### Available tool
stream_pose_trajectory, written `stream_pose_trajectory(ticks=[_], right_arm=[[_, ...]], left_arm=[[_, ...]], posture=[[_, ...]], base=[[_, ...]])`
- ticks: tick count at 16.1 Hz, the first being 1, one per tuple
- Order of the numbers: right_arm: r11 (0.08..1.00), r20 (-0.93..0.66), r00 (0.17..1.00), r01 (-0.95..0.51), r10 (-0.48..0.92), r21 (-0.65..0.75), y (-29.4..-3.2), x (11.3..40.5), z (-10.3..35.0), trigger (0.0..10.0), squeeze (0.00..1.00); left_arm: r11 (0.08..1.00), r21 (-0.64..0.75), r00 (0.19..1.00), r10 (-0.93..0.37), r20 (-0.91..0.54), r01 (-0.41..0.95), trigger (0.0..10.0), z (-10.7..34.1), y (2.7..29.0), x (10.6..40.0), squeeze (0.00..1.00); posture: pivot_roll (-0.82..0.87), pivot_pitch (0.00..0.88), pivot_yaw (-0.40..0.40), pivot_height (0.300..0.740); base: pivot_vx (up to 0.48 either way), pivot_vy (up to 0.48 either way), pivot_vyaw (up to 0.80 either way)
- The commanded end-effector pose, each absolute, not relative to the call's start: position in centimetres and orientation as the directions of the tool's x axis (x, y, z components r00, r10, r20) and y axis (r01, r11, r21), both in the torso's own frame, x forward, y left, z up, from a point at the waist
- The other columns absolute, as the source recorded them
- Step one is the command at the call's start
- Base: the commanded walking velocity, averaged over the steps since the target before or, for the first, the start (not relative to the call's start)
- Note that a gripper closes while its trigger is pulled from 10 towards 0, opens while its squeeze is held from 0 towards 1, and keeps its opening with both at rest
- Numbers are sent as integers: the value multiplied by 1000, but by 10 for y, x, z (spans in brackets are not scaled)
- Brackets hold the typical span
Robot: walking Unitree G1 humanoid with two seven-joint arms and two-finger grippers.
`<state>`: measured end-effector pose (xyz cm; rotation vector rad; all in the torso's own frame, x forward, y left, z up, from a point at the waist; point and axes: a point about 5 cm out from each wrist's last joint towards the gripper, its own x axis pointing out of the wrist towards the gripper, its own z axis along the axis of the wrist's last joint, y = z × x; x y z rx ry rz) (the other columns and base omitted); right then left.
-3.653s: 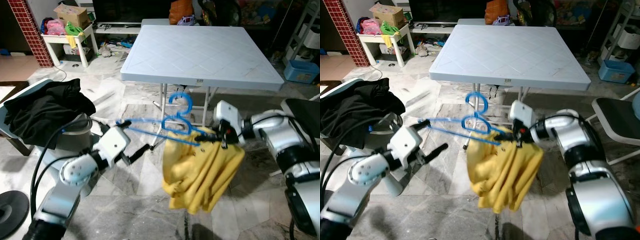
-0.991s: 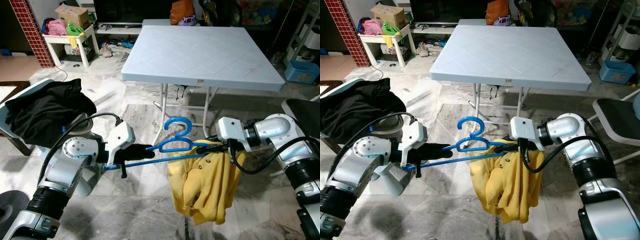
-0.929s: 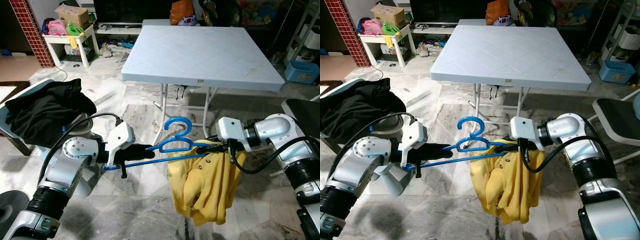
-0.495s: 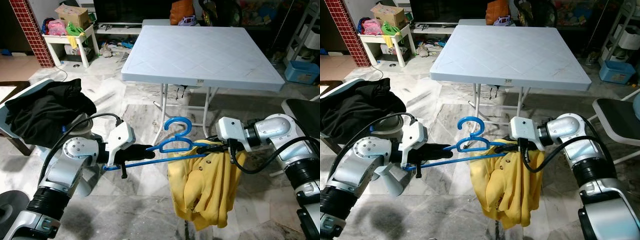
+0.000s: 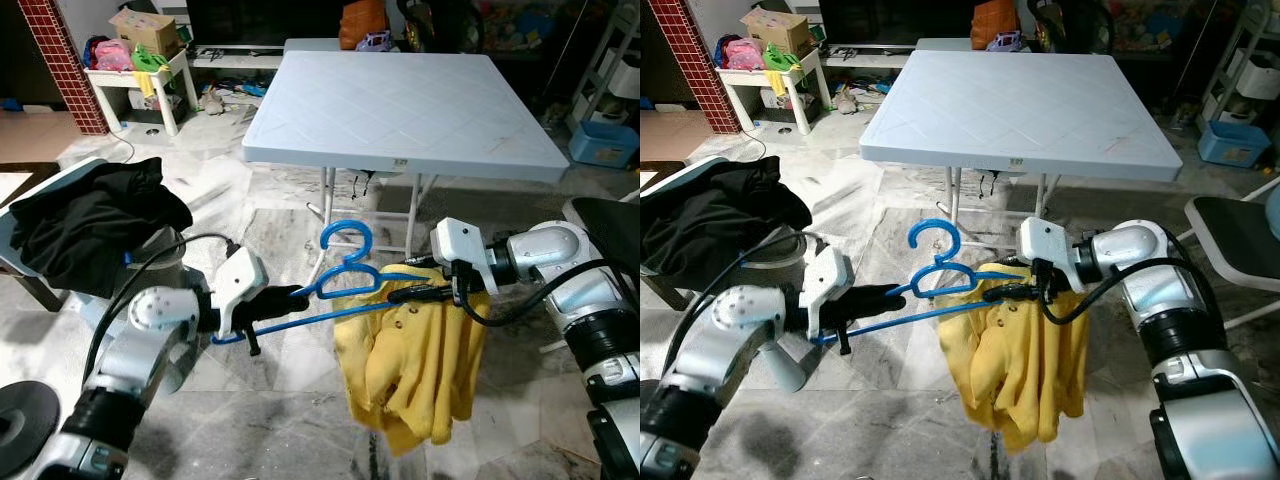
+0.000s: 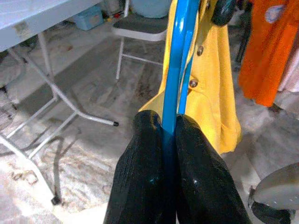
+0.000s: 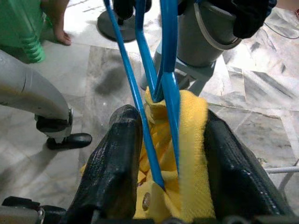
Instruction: Hang hanger
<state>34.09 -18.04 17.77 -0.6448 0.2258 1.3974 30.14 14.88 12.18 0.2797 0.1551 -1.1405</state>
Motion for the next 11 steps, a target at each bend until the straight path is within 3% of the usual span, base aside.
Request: stream_pose_trajectory(ticks=[1,3,6,8,10,11], right_arm=[[13,-508,192,-942,840,-335,-177,344,189,10000,1000],[4,-520,205,-933,829,-361,-176,345,187,10000,1000],[12,-529,230,-924,817,-382,-173,347,185,10000,1000],[109,-491,343,-889,801,-444,-172,357,190,10000,1000],[266,-386,468,-841,795,-471,-170,368,197,10000,1000],[320,-348,501,-827,793,-461,-169,370,198,10000,114]], left_arm=[[498,153,520,-823,-226,854,0,126,163,307,0],[515,156,537,-817,-210,843,0,125,162,305,0],[599,209,627,-771,-111,773,0,131,163,305,0],[637,217,665,-742,-90,740,0,127,161,303,0],[686,246,715,-698,-42,684,0,127,159,304,0],[697,250,725,-689,-30,672,0,127,157,303,0]], posture=[[4,0,-6,740],[8,1,-13,740],[8,3,-16,740],[7,5,-18,740],[4,10,-22,740],[2,11,-23,740]], base=[[0,0,0],[0,0,0],[0,0,0],[0,0,0],[0,0,0],[0,0,0]])
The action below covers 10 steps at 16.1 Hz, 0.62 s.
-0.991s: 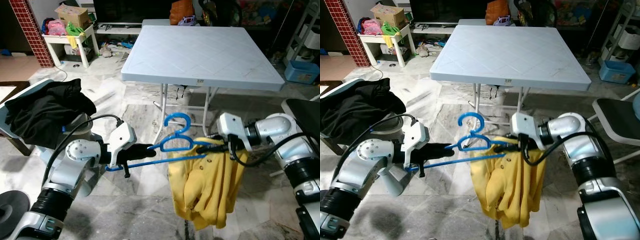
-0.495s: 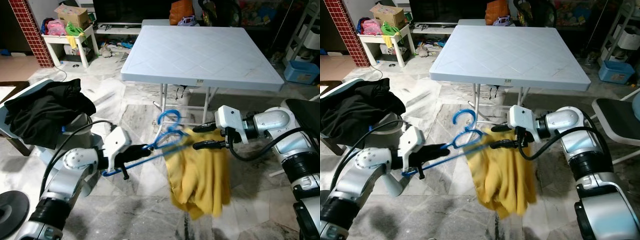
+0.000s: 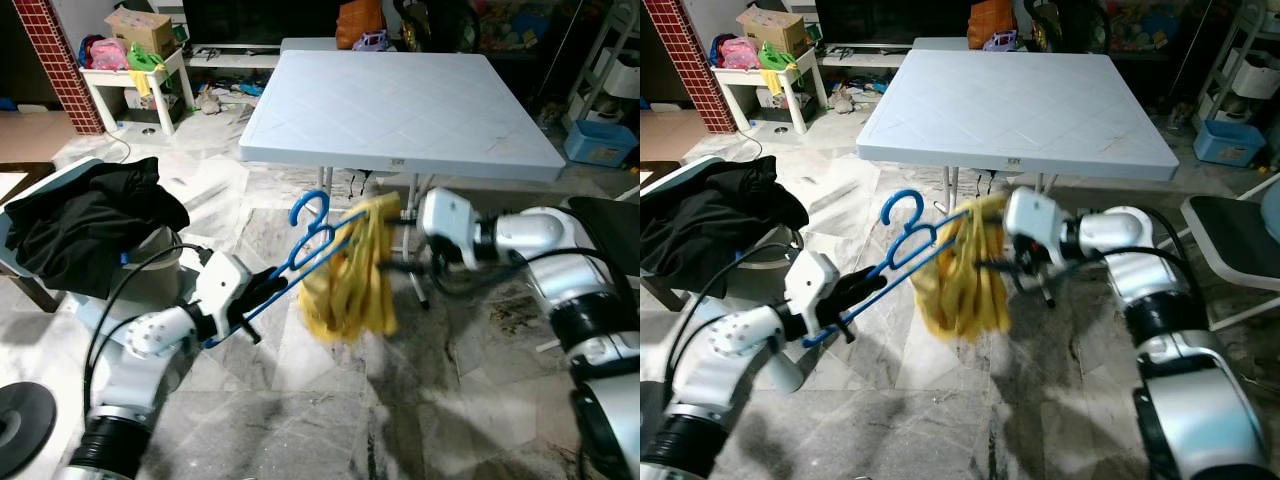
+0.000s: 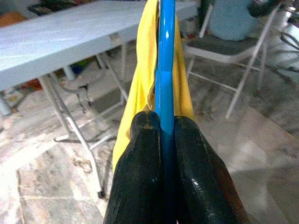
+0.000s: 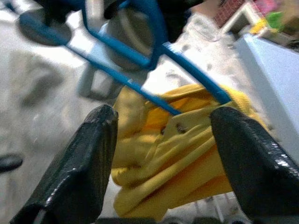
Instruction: Hang hanger
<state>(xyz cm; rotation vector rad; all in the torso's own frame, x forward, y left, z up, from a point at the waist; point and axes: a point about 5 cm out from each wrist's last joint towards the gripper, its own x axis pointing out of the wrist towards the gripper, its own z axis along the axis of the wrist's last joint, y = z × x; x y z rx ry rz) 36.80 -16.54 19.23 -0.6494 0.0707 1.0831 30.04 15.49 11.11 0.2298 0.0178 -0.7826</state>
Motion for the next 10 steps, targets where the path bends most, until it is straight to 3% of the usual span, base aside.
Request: stream_pose_trajectory(ticks=[1,3,4,5,7,10], right_arm=[[434,-285,576,-790,766,-433,-166,373,194,10000,0],[491,-276,622,-765,733,-417,-165,375,186,10000,0],[574,-258,688,-716,679,-397,-163,377,176,10000,0],[721,-185,814,-576,551,-386,-159,382,164,10000,0],[851,-76,867,-497,492,-170,-146,380,152,10000,0],[873,-124,865,-481,487,75,-143,380,140,10000,0]], left_arm=[[698,248,724,-690,-19,672,0,127,152,301,0],[701,246,725,-689,-5,669,0,129,150,300,0],[708,242,728,-686,10,664,0,131,147,300,0],[713,238,730,-683,25,660,0,132,144,299,0],[723,235,736,-676,43,650,0,132,140,298,0],[724,233,732,-678,65,650,0,138,136,297,0]], posture=[[1,14,-21,740],[1,16,-21,740],[1,16,-21,740],[3,20,-19,740],[3,20,-19,740],[11,22,-18,740]], base=[[0,0,0],[0,0,0],[0,0,0],[0,0,0],[0,0,0],[0,0,0]])
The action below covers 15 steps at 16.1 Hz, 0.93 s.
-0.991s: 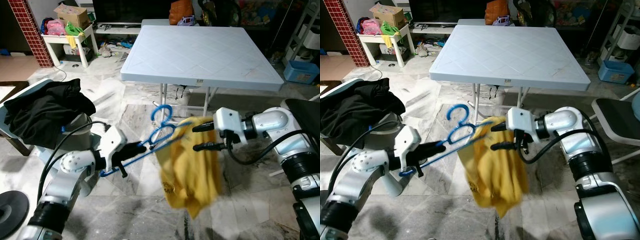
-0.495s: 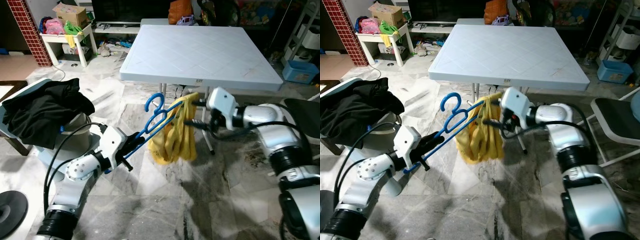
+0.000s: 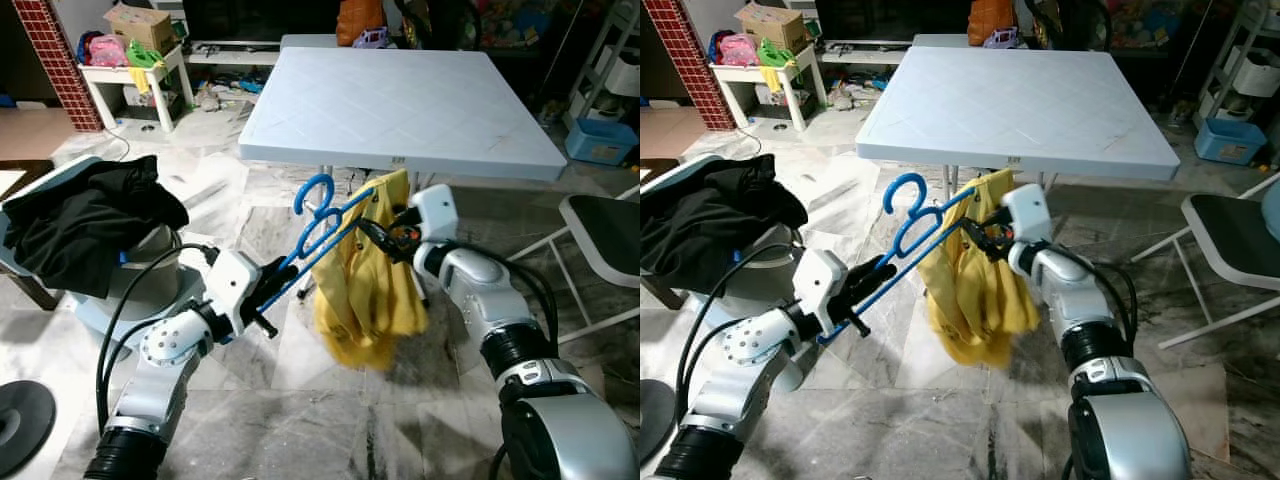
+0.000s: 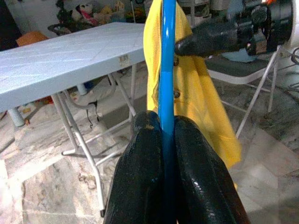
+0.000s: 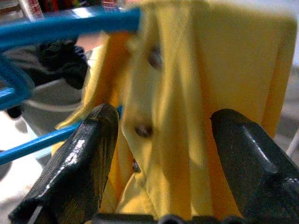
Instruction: Hang hanger
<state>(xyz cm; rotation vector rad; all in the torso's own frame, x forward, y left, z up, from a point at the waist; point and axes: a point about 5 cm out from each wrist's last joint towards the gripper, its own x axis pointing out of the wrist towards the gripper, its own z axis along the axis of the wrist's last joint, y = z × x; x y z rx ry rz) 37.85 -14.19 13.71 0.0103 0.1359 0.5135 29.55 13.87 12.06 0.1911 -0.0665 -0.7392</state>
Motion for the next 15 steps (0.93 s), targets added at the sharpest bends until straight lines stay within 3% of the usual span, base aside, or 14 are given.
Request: stream_pose_trajectory(ticks=[1,5,6,8,9,10,13,15], right_arm=[[885,-140,874,-458,466,90,-142,381,137,10000,0],[895,-141,884,-441,447,72,-141,383,140,10000,0],[900,-129,891,-428,435,85,-141,385,143,0,0],[891,-124,883,-444,452,90,-140,385,144,0,0],[882,-119,875,-458,469,106,-140,385,145,5686,0],[875,-114,869,-470,481,115,-141,385,146,10000,0],[837,-114,829,-541,548,85,-152,383,150,10000,0],[843,-148,840,-535,523,-53,-162,383,150,10000,0]], left_arm=[[720,232,727,-683,72,654,0,140,134,296,0],[699,229,703,-707,80,677,0,146,131,290,0],[691,229,695,-715,78,685,0,147,129,288,0],[690,228,695,-716,72,687,0,147,131,287,0],[691,227,698,-713,65,686,0,146,133,286,0],[693,227,700,-712,62,685,0,145,134,286,0],[690,226,701,-712,40,688,0,146,139,285,0],[677,228,690,-723,29,700,0,147,140,284,0]], posture=[[11,22,-18,740],[14,23,-19,740],[14,23,-19,740],[21,19,-18,740],[21,19,-18,740],[22,18,-18,740],[22,19,-18,740],[22,17,-17,740]], base=[[0,0,0],[0,0,0],[0,0,0],[0,0,0],[0,0,0],[0,0,0],[0,0,0],[0,0,0]])
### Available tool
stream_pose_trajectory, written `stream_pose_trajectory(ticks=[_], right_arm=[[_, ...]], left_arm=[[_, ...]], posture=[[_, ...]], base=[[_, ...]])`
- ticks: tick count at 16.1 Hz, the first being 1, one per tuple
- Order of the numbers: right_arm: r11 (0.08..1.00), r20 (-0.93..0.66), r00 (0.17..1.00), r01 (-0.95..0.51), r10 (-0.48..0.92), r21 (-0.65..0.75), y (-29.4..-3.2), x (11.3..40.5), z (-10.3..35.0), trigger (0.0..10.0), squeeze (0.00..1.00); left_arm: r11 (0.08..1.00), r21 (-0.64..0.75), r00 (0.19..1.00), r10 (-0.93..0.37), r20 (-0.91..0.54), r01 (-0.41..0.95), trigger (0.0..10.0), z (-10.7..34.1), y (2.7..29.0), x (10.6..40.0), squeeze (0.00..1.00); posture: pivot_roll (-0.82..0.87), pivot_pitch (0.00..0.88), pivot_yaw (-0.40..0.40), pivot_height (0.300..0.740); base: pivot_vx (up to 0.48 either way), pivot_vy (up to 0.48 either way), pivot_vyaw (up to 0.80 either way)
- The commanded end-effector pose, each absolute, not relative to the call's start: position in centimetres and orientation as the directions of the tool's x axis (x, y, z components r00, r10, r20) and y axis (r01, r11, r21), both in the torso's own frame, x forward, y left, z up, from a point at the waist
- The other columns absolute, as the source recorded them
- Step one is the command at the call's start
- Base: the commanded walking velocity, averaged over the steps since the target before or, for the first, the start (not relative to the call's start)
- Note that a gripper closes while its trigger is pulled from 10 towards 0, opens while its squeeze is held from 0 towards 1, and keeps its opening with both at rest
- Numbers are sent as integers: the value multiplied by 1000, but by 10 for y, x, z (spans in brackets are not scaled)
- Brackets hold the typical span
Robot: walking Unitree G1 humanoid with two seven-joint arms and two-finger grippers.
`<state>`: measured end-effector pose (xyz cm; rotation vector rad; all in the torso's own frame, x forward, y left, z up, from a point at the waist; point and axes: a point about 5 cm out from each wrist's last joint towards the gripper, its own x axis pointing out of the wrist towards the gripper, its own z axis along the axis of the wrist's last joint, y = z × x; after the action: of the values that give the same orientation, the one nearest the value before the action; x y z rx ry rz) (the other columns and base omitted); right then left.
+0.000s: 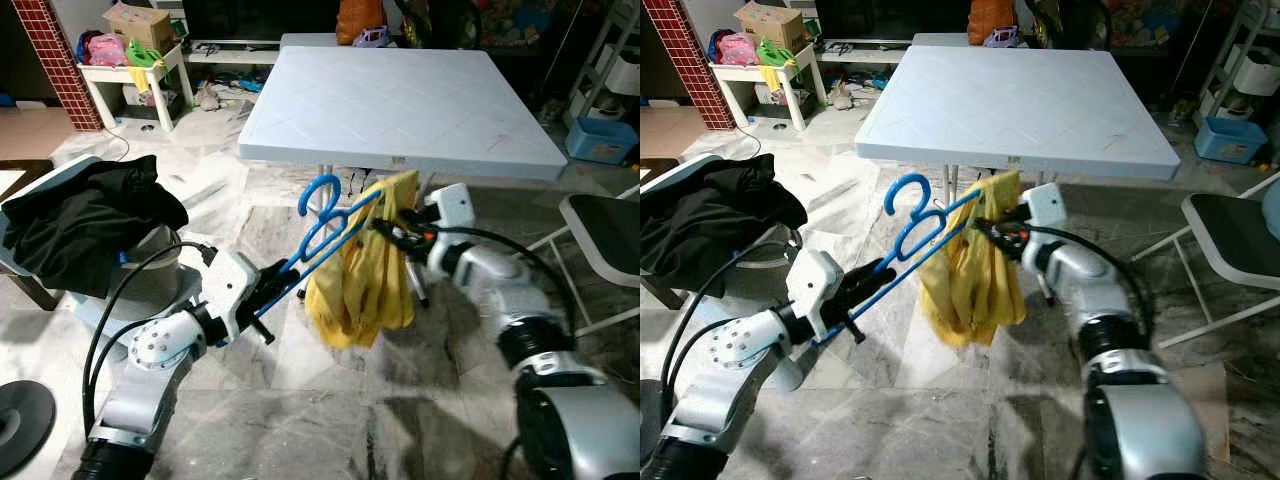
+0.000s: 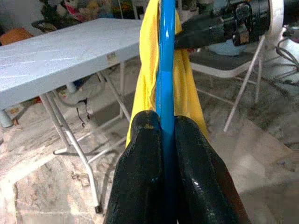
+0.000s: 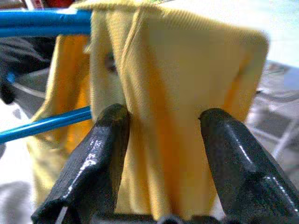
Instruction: Hang hanger
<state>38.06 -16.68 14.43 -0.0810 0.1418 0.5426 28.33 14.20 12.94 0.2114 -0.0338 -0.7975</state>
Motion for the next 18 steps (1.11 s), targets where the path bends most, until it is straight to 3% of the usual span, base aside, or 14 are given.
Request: stream_pose_trajectory(ticks=[1,5,7,13,18], right_arm=[[854,-147,854,-514,500,-81,-167,384,151,10000,0],[829,-172,831,-550,529,-102,-165,381,146,10000,0],[815,-229,820,-562,525,-142,-165,379,136,0,0],[861,-261,860,-485,438,-154,-172,379,128,0,0],[915,-256,912,-369,322,-163,-193,382,132,0,0]], left_arm=[[672,231,686,-727,25,704,0,148,140,284,0],[668,231,682,-731,24,708,0,150,140,283,0],[662,238,676,-736,30,711,0,155,139,283,0],[647,249,662,-749,29,721,0,160,141,277,0],[654,256,673,-740,20,712,0,163,148,276,0]], posture=[[24,16,-17,740],[28,14,-19,740],[33,11,-21,740],[33,8,-19,740],[36,3,-19,740]], base=[[0,0,0],[0,0,0],[0,0,0],[0,0,0],[0,0,0]])
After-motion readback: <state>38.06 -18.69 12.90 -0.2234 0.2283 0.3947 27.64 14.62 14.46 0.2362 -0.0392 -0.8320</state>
